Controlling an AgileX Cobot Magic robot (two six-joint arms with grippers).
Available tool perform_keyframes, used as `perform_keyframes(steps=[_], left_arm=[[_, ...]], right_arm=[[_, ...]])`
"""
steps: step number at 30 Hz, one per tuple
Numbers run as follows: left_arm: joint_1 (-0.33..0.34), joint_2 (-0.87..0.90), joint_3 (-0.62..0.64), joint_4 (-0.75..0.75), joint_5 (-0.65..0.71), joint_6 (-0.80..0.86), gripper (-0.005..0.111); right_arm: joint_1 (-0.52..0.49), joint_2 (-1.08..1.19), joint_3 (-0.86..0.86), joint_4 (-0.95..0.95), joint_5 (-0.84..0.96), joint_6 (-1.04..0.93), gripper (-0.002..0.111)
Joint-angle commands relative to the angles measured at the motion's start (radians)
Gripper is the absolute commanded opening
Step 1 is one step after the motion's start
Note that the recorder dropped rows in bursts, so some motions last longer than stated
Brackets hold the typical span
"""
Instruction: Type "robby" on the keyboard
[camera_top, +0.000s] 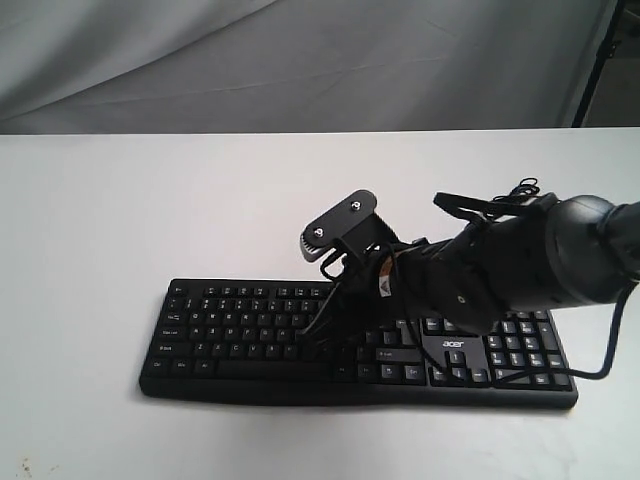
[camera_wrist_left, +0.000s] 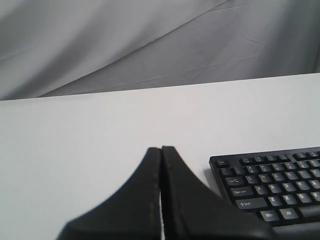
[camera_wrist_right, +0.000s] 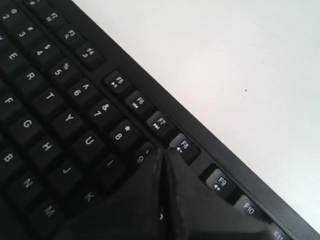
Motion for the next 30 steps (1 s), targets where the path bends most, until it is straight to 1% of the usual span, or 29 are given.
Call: perform_keyframes(steps=[1, 8, 19, 27, 30], left_arm=[[-0.006, -0.003, 0.004, 0.005, -0.007, -0.003, 0.0], [-0.006, -0.003, 0.004, 0.005, -0.007, -0.003, 0.0], [-0.006, -0.003, 0.004, 0.005, -0.007, -0.003, 0.0], [-0.006, -0.003, 0.004, 0.005, -0.007, -0.003, 0.0], [-0.006, -0.003, 0.004, 0.005, -0.007, -0.003, 0.0]], right_arm=[[-0.003, -0.001, -0.007, 0.004, 0.0, -0.01, 0.0], [0.005, 0.037, -0.007, 0.007, 0.005, -0.01, 0.0], [0.009, 0.037, -0.007, 0.007, 0.003, -0.01, 0.0], [0.009, -0.025, -0.007, 0.007, 0.057, -0.01, 0.0], [0.024, -0.052, -0.007, 0.007, 0.081, -0.01, 0.0]])
